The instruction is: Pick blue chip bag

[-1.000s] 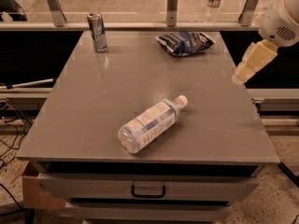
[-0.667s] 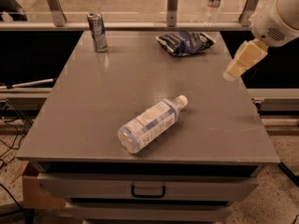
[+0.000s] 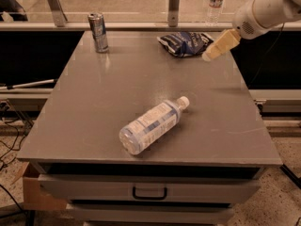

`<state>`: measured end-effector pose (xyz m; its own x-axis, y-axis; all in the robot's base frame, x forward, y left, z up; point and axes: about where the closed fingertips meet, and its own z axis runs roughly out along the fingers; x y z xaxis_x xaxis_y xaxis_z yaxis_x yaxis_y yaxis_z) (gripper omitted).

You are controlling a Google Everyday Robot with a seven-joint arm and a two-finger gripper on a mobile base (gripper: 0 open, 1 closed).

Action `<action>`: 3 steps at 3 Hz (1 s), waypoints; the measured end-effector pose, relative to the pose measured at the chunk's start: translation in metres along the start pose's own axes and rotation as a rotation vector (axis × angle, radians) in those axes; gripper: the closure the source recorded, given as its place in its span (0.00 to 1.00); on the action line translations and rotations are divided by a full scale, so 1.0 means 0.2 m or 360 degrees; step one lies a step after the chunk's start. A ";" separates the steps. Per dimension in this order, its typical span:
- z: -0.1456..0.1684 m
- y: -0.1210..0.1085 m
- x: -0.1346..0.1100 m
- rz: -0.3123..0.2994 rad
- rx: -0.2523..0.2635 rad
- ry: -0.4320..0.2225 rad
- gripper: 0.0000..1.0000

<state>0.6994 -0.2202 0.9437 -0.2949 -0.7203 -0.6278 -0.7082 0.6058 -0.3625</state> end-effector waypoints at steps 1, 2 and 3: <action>0.23 -0.14 -0.04 0.0165 0.0005 -0.0165 0.00; 0.42 -0.19 -0.09 0.0289 -0.0031 -0.0288 0.00; 0.58 -0.20 -0.13 0.0354 -0.0078 -0.0333 0.00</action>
Offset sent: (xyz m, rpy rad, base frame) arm 0.1338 0.0304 -0.0479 0.3979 -0.0458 -0.0652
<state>0.8090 -0.1866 0.8937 -0.3114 -0.4834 -0.8181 -0.6727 0.7202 -0.1695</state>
